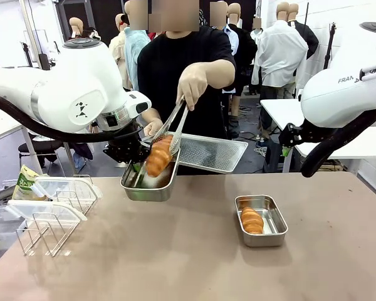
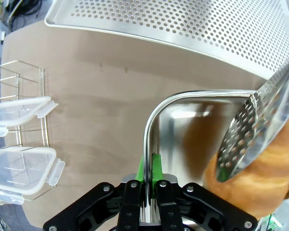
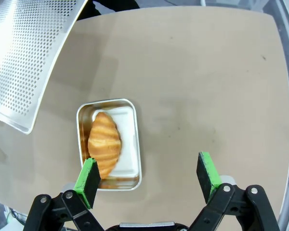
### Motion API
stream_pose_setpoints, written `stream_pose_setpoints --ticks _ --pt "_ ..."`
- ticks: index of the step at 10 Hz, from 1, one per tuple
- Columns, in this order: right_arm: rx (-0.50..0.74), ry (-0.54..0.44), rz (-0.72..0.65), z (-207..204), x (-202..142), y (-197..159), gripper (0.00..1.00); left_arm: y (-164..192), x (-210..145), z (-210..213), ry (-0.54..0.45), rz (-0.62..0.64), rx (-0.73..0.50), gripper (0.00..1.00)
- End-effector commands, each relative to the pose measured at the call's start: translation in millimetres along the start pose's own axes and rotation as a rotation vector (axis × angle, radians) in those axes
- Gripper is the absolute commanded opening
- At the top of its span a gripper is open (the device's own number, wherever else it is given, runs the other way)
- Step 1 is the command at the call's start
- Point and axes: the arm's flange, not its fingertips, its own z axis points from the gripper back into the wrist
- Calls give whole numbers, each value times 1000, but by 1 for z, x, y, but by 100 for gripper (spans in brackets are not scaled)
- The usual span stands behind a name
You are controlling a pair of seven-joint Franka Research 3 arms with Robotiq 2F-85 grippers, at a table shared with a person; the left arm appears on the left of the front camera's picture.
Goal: Place the bread in airtight containers.
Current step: Once an object is inside an Airtight Container , place the container in the center of the table.
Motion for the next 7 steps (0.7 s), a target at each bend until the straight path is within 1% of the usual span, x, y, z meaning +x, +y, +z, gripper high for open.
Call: stream_pose_setpoints --ticks 1,7 --pt "-1 2 1 0 -1 0 100 2 1 3 -9 -7 2 0" --pt "-1 2 1 0 -1 0 100 2 1 3 -9 -7 2 0"
